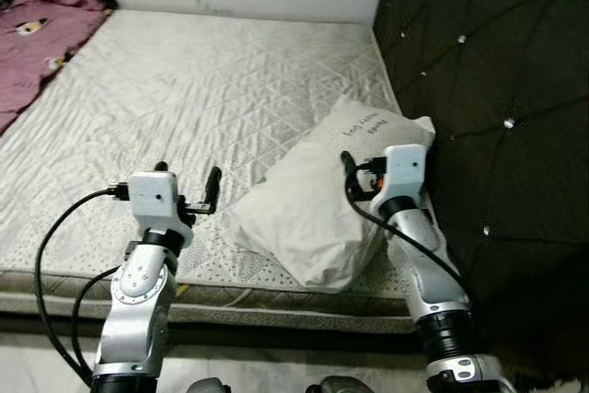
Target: Clean up the room
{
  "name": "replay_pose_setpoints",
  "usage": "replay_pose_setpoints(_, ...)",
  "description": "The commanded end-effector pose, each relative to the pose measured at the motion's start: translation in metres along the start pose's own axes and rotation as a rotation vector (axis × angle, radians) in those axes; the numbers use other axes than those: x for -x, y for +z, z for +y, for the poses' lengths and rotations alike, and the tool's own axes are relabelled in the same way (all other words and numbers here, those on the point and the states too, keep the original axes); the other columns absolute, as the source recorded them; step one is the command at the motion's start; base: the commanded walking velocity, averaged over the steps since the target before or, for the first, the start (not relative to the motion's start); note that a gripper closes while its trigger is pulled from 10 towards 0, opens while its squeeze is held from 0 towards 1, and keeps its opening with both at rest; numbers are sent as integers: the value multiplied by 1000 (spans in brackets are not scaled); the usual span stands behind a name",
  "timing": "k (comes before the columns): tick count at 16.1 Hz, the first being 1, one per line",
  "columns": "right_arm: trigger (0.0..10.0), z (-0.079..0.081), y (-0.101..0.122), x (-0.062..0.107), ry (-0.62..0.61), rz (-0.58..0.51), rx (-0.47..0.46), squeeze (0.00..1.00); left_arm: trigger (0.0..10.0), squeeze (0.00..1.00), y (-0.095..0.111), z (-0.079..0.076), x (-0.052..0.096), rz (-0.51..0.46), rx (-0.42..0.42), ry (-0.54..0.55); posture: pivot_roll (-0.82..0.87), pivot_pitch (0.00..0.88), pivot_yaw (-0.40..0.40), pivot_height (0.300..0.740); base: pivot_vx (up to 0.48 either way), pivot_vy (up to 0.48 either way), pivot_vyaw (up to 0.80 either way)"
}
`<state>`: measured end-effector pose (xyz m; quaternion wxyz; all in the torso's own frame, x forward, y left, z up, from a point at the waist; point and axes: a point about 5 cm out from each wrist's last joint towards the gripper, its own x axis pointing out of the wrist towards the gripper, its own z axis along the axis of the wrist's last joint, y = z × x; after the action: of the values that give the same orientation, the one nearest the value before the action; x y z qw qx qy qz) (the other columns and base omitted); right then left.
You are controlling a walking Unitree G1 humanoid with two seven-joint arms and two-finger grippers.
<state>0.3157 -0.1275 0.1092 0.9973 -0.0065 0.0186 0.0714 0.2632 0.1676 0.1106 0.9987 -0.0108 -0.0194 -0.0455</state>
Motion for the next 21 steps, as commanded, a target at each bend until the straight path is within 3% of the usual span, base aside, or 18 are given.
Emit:
replay_pose_setpoints(1,10000,-6,3,0,-12,-13,6,0,10000,0,1,-3,0,0,7,-6,-77,0,-23,740,0,-480,0)
replay_pose_setpoints(3,10000,-6,3,0,-9,-12,8,0,10000,0,1,-3,0,0,8,-5,-76,0,-24,740,0,-452,0)
replay_pose_setpoints(16,10000,-5,3,0,-3,-12,14,0,10000,0,2,-4,1,-20,28,-22,-74,0,-27,740,0,0,0)
replay_pose_setpoints(21,10000,-5,2,0,-4,-12,14,0,10000,0,2,-5,1,-22,37,-32,-74,0,-27,740,319,0,0)
